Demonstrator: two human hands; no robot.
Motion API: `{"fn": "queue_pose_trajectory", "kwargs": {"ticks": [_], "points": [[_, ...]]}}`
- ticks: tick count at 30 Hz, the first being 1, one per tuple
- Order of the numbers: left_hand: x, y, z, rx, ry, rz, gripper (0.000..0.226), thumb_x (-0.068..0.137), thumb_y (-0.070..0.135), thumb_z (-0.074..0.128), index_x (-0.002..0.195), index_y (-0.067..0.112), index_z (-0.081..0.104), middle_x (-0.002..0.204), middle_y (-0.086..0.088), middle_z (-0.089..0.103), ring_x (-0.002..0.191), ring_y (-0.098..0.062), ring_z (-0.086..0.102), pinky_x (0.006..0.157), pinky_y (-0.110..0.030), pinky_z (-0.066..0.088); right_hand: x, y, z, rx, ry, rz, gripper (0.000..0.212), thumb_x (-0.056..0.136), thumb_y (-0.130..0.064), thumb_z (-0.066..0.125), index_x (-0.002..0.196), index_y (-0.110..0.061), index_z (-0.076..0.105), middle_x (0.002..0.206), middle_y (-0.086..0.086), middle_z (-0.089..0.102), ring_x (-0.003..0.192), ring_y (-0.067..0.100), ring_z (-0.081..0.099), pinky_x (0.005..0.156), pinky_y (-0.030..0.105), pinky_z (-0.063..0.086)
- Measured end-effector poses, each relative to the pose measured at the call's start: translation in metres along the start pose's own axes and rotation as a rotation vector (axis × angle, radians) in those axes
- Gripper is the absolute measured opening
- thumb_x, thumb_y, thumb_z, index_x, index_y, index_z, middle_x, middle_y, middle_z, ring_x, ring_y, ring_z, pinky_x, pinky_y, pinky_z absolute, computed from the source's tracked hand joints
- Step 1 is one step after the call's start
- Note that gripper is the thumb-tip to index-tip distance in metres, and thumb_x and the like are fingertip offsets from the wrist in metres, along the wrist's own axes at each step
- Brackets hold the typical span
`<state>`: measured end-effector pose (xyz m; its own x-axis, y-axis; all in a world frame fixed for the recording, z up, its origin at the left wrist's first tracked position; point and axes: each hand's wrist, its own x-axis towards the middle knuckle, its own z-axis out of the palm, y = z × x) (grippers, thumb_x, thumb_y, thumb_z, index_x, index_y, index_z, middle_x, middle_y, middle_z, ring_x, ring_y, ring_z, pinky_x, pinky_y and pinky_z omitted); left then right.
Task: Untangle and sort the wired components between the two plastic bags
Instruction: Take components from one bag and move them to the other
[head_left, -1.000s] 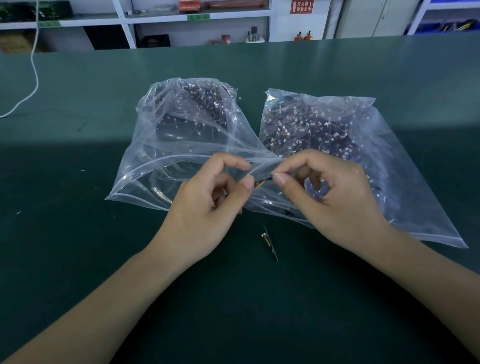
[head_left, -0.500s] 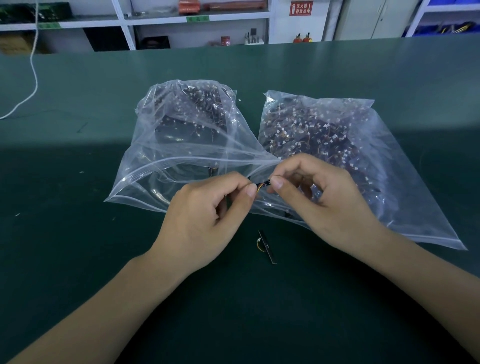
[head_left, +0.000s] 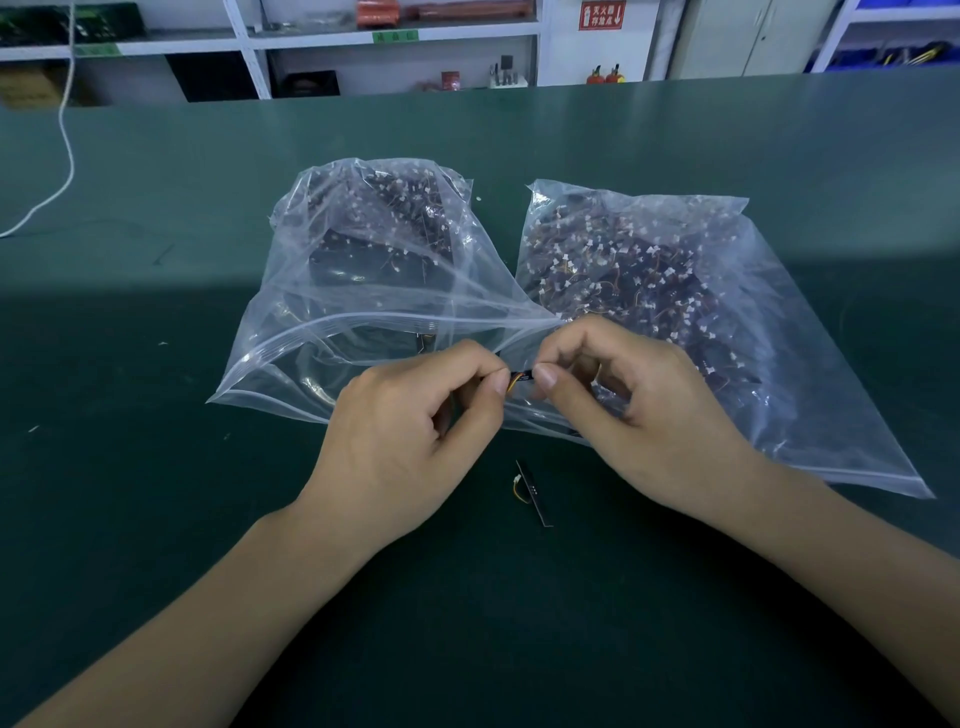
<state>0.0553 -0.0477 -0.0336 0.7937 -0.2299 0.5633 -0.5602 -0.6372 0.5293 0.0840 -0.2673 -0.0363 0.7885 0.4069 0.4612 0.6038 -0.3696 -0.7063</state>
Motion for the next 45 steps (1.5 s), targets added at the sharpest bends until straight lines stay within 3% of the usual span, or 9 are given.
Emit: {"fn": "queue_pose_trajectory", "kwargs": {"ticks": [16, 20, 24, 28, 31, 34, 38, 45], "points": [[0.001, 0.000, 0.000, 0.007, 0.013, 0.023, 0.014, 0.097, 0.019, 0.064, 0.083, 0.019, 0.067, 0.063, 0.009, 0.053, 0.056, -0.018, 0.052, 0.053, -0.032, 0.043, 0.000, -0.001, 0.001, -0.040, 0.023, -0.040, 0.007, 0.103, -0.018, 0.067, 0.096, -0.020, 0.066, 0.084, -0.018, 0.063, 0.071, 0.021, 0.062, 0.065, 0.042, 0.052], [0.000, -0.001, 0.001, 0.028, 0.018, 0.031, 0.013, 0.096, 0.018, 0.065, 0.083, 0.019, 0.068, 0.064, 0.008, 0.055, 0.058, -0.019, 0.054, 0.054, -0.036, 0.045, 0.000, -0.001, 0.001, -0.048, 0.022, -0.052, 0.007, 0.102, -0.017, 0.067, 0.096, -0.018, 0.066, 0.083, -0.016, 0.063, 0.071, 0.019, 0.061, 0.064, 0.036, 0.051], [0.000, -0.004, 0.001, 0.042, 0.050, 0.047, 0.014, 0.101, 0.020, 0.064, 0.090, 0.020, 0.073, 0.078, 0.011, 0.060, 0.065, -0.018, 0.058, 0.059, -0.039, 0.047, 0.001, -0.001, -0.003, -0.073, 0.018, -0.079, 0.005, 0.099, -0.022, 0.070, 0.099, -0.022, 0.065, 0.087, -0.019, 0.064, 0.073, 0.017, 0.062, 0.067, 0.016, 0.043], [0.003, -0.009, -0.001, 0.038, 0.110, 0.065, 0.014, 0.105, 0.018, 0.068, 0.109, 0.019, 0.081, 0.093, 0.010, 0.069, 0.075, -0.017, 0.064, 0.064, -0.030, 0.049, 0.001, 0.004, -0.009, -0.238, -0.057, -0.097, 0.038, 0.084, -0.033, 0.075, 0.118, -0.029, 0.059, 0.100, -0.016, 0.066, 0.078, 0.017, 0.063, 0.071, 0.031, 0.052], [0.004, -0.008, -0.002, 0.036, 0.153, 0.076, 0.013, 0.103, 0.014, 0.071, 0.109, 0.017, 0.081, 0.093, 0.010, 0.070, 0.075, -0.014, 0.063, 0.065, -0.022, 0.048, 0.003, 0.007, -0.012, -0.290, -0.093, -0.098, 0.045, 0.079, -0.028, 0.075, 0.120, -0.031, 0.057, 0.100, -0.016, 0.065, 0.078, 0.017, 0.063, 0.068, 0.037, 0.054], [0.003, -0.007, -0.003, 0.012, 0.142, 0.084, 0.010, 0.102, 0.013, 0.071, 0.105, 0.016, 0.081, 0.093, 0.010, 0.069, 0.076, -0.016, 0.064, 0.063, -0.027, 0.049, 0.004, 0.008, -0.013, -0.236, -0.046, -0.125, 0.035, 0.084, -0.024, 0.071, 0.116, -0.030, 0.059, 0.093, -0.015, 0.066, 0.074, 0.016, 0.063, 0.067, 0.030, 0.053], [0.001, -0.006, -0.001, 0.019, 0.079, 0.117, 0.010, 0.099, 0.012, 0.072, 0.100, 0.016, 0.081, 0.092, 0.009, 0.066, 0.077, -0.013, 0.065, 0.062, -0.026, 0.050, 0.004, 0.010, -0.012, -0.223, 0.059, -0.141, 0.033, 0.086, -0.006, 0.075, 0.113, -0.023, 0.064, 0.093, -0.014, 0.068, 0.075, 0.015, 0.063, 0.071, 0.021, 0.049], [0.005, -0.008, 0.005, 0.174, 0.049, 0.186, 0.006, 0.098, 0.021, 0.076, 0.099, 0.021, 0.081, 0.092, 0.008, 0.064, 0.076, -0.011, 0.062, 0.056, -0.038, 0.053, 0.004, 0.011, -0.010, -0.202, 0.114, -0.153, 0.028, 0.089, -0.002, 0.077, 0.110, -0.018, 0.067, 0.095, -0.011, 0.068, 0.075, 0.014, 0.063, 0.074, 0.008, 0.041]]}}
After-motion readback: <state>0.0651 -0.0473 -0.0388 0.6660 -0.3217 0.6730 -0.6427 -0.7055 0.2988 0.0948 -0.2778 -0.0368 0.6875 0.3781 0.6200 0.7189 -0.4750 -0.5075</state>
